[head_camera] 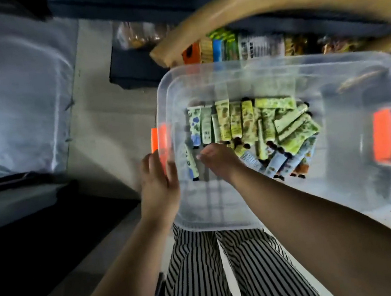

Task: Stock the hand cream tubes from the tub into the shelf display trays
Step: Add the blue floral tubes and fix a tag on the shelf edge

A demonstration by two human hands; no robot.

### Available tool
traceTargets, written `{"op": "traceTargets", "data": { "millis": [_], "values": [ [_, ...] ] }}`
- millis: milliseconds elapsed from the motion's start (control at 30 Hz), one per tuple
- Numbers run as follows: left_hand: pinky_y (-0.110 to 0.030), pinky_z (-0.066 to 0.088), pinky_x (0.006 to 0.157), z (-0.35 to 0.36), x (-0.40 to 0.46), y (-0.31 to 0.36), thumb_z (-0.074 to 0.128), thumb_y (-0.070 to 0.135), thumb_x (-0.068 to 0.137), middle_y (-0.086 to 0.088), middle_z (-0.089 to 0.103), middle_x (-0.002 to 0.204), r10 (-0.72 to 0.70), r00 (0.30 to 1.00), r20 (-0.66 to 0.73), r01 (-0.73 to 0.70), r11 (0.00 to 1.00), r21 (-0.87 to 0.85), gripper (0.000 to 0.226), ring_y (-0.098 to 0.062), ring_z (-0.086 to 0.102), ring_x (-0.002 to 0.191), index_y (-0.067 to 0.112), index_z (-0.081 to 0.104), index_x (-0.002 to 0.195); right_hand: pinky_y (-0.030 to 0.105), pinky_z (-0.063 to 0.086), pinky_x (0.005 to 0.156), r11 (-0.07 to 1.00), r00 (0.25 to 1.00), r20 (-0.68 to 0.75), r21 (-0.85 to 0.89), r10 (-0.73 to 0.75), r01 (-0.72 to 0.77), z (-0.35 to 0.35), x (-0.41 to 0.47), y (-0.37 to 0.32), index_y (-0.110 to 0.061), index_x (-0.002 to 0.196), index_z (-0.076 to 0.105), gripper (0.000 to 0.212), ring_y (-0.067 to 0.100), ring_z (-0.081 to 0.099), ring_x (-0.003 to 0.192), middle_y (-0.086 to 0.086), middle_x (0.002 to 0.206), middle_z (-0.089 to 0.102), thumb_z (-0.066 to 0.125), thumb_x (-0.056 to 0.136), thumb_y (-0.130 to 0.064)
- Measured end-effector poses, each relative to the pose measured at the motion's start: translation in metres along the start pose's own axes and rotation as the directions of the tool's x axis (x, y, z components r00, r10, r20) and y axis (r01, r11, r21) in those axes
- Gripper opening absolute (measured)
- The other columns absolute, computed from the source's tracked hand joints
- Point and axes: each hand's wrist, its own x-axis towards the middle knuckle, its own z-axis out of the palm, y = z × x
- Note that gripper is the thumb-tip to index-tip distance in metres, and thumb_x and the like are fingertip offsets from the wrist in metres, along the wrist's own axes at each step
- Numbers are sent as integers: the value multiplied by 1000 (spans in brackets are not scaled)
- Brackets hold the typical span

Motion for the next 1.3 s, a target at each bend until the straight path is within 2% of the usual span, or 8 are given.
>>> {"op": "traceTargets", "data": {
  "millis": [100,267,433,600,833,1033,1133,1300],
  "values": [
    [-17,28,75,7,2,-10,25,42,88,-21,55,102,40,997,-59,-42,999,-29,57,-16,41,92,-4,53,105,27,28,54,995,997,39,66,68,-70,29,26,6,-9,62,49,29,17,43,61,6,63,46,53,89,-19],
    [-9,28,70,7,0,-9,27,37,92,-13,55,94,86,992,-98,-89,996,-29,50,-6,37,82,-3,55,99,27,38,76,987,989,19,53,150,-151,60,45,11,0,112,58,36,32,56,103,20,106,61,46,95,-30],
    [7,27,73,6,-1,-7,30,30,91,-8,49,95,107,987,-119,-118,988,-95,45,4,31,79,-6,54,101,25,39,57,884,972,83,403,222,-236,59,51,15,-4,105,60,28,19,50,70,4,71,51,50,94,-28],
    [5,27,72,6,-2,-8,28,37,89,-14,53,102,79,992,-95,-88,992,-92,51,4,32,82,-3,53,109,29,48,65,712,950,245,631,196,-310,44,35,17,-11,97,57,17,18,54,76,8,86,56,47,96,-25],
    [-21,39,88,-4,-6,11,46,47,77,6,49,114,-299,953,-54,245,861,-446,66,-6,51,106,17,34,134,32,50,68,469,985,167,866,52,-172,-28,-10,2,-14,83,55,17,18,62,71,-1,63,67,47,95,-21],
    [-6,32,90,-3,1,56,44,33,87,3,46,111,136,954,-268,-202,950,-239,43,-6,44,102,5,50,119,31,52,69,333,999,0,943,41,-13,-99,-42,18,-16,81,59,13,12,66,64,-3,66,69,56,82,-28],
    [-7,38,79,29,22,76,44,26,95,-1,56,109,-18,999,30,27,941,-337,31,-7,52,94,7,53,118,27,54,59,307,993,-70,951,99,36,-113,-46,32,-16,77,58,15,10,65,58,-3,61,67,53,90,-20],
    [-23,39,61,91,87,42,35,24,97,-21,63,103,-479,849,222,520,834,-188,32,-26,58,82,3,57,106,30,55,62,354,989,-114,932,96,73,-114,-42,59,-17,60,69,26,14,65,63,2,65,66,58,82,-21]
  ]
}}
